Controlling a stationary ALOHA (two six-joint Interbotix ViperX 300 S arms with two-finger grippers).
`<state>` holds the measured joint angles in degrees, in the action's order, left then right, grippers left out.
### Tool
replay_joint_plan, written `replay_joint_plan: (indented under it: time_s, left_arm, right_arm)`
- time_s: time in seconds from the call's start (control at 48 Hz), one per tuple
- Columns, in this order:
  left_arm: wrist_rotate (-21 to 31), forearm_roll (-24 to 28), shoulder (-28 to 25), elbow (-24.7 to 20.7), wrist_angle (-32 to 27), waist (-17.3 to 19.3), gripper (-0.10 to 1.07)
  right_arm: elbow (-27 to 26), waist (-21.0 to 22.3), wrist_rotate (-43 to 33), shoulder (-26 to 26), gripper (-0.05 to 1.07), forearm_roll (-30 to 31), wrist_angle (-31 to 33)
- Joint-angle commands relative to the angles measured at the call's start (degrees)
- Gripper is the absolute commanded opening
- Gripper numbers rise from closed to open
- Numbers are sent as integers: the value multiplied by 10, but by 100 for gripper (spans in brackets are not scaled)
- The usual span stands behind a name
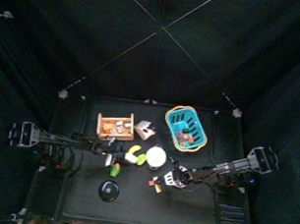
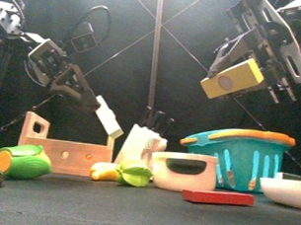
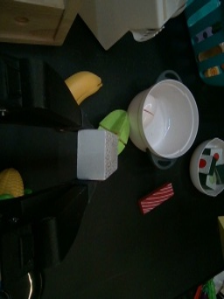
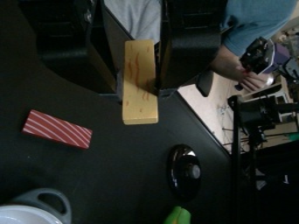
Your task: Place egg near salmon and rice near rice
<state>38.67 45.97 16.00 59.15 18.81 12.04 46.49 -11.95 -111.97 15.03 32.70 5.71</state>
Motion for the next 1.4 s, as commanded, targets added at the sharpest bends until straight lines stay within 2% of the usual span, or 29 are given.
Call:
replay_joint_plan:
  time_s: [0.0,0.354,0.646,0.896,1.0,1.125,1.229,1.375]
  left_arm:
    - [0,-2,0,-10,2,2,55]
    - [-1,-2,0,-10,2,2,55]
    - [-1,0,0,-11,2,4,55]
    - [-1,-1,0,-11,3,5,55]
    - [-1,0,0,-11,2,7,55]
    - [-1,0,1,-7,2,9,55]
    - [-1,-1,1,-5,2,10,55]
    - [0,-1,1,-2,2,11,55]
  right_arm:
    - [-16,4,2,14,60,0,-2]
    - [0,18,2,34,60,-30,-11]
    - [-2,21,3,58,60,-28,-27]
    - [8,46,2,64,60,-11,-62]
    - [10,51,2,38,60,30,-83]
    - [11,54,0,-3,60,147,-116]
    - [8,60,-4,-23,60,219,-127]
    - [8,56,-4,-62,60,263,-126]
